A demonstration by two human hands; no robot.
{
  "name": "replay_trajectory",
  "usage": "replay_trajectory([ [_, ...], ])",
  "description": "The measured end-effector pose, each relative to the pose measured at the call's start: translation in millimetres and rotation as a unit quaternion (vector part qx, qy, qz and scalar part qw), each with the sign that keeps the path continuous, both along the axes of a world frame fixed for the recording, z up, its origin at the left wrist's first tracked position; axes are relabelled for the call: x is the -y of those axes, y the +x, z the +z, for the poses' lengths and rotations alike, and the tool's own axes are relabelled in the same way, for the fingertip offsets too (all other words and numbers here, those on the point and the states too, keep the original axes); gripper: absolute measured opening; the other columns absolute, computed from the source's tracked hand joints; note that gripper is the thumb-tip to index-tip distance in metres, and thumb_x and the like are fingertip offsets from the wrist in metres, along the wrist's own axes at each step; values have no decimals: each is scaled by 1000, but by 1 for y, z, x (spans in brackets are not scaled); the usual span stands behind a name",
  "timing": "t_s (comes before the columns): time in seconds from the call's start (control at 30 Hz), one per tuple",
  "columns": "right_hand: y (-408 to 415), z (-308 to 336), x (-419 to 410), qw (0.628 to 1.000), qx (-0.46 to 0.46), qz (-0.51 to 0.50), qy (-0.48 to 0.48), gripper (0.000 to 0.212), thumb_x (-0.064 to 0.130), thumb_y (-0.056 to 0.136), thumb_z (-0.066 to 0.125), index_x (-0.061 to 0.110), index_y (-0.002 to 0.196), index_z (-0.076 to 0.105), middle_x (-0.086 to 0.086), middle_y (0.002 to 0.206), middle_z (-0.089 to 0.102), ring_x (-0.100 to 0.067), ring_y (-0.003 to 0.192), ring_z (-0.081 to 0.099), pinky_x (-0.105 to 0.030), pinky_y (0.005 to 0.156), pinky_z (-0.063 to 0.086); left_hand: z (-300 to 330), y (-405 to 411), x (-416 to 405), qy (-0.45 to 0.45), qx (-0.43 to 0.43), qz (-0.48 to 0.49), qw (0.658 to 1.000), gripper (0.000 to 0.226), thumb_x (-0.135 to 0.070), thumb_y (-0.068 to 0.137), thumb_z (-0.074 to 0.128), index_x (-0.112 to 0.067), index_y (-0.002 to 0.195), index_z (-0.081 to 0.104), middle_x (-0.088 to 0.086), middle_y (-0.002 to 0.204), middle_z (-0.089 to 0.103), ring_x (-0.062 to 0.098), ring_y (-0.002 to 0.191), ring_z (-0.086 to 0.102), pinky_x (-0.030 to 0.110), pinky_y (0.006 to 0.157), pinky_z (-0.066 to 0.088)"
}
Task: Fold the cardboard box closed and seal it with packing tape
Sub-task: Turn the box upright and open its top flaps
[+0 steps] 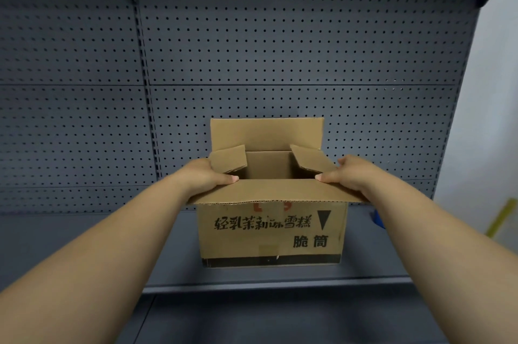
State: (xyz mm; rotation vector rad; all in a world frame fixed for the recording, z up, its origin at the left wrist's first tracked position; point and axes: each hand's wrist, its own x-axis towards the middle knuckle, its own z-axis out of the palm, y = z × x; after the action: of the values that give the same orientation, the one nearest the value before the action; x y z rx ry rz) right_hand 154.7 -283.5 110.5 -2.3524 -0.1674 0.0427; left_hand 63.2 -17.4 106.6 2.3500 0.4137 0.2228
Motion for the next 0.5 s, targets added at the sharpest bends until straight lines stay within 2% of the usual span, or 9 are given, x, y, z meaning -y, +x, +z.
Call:
replay_trajectory([
  [0.03, 0, 2, -4, 1000, 0, -18, -14, 76, 42, 74, 74, 9, 133, 39, -11, 124, 54, -21, 89, 49, -30, 67, 40, 0, 3, 3, 16, -4, 27, 999, 40, -48, 79, 66, -20, 105, 54, 0, 99, 61, 12, 82, 55, 23, 61, 37],
  [0.1, 3, 2, -7, 999, 3, -44, -30, 69, 47, 71, 74, 6, 121, 48, -10, 99, 57, -19, 76, 50, -29, 53, 36, -4, 9, 7, 101, -10, 74, 992, 44, -47, 87, 56, -13, 115, 51, 9, 113, 57, 22, 95, 55, 30, 73, 43],
  [0.17, 6, -2, -5, 998, 4, -61, -34, 60, 52, 70, 73, 5, 102, 54, -6, 79, 53, -18, 66, 49, -28, 50, 35, -13, 15, 7, 156, 7, 114, 981, 46, -41, 95, 41, -10, 130, 40, 16, 122, 51, 30, 105, 51, 35, 81, 41],
  [0.23, 8, -8, -4, 996, 13, -81, -28, 57, 57, 71, 69, 6, 92, 54, -6, 74, 51, -18, 64, 49, -28, 49, 35, -23, 14, 9, 177, 52, 120, 976, 45, -36, 98, 33, -14, 137, 27, 17, 115, 53, 30, 96, 54, 35, 73, 41],
  [0.33, 11, -13, -6, 991, 55, -109, -62, 58, 60, 75, 62, 5, 91, 54, -6, 71, 51, -21, 66, 52, -28, 48, 35, -31, 9, 11, 222, 99, 79, 967, 41, -28, 100, 29, -22, 139, 17, 7, 80, 57, 22, 65, 53, 32, 52, 37],
  [0.37, 13, -13, -6, 988, 66, -119, -72, 56, 59, 78, 60, 4, 88, 54, -6, 71, 51, -22, 67, 51, -29, 48, 35, -31, 8, 10, 229, 102, 68, 966, 42, -25, 100, 28, -25, 140, 16, 7, 76, 56, 20, 59, 50, 31, 48, 33],
  [0.4, 15, -14, -7, 986, 75, -129, -73, 54, 58, 82, 56, 4, 85, 54, -7, 71, 51, -23, 67, 51, -29, 49, 35, -30, 7, 9, 235, 105, 55, 965, 43, -23, 100, 28, -30, 141, 16, 9, 82, 58, 19, 58, 49, 30, 46, 31],
  [0.43, 18, -15, -7, 984, 79, -141, -68, 53, 55, 87, 50, 2, 85, 56, -9, 74, 54, -25, 69, 51, -30, 52, 37, -29, 6, 8, 244, 103, 41, 963, 45, -20, 100, 26, -35, 141, 17, 14, 99, 59, 19, 59, 49, 29, 45, 30],
  [0.5, 23, -16, -6, 982, 67, -168, -47, 57, 50, 94, 39, -3, 100, 58, -18, 93, 62, -30, 78, 54, -33, 62, 39, -26, 4, 7, 274, 83, 13, 958, 49, -16, 99, 22, -46, 138, 22, 24, 139, 37, 25, 72, 57, 30, 50, 39],
])
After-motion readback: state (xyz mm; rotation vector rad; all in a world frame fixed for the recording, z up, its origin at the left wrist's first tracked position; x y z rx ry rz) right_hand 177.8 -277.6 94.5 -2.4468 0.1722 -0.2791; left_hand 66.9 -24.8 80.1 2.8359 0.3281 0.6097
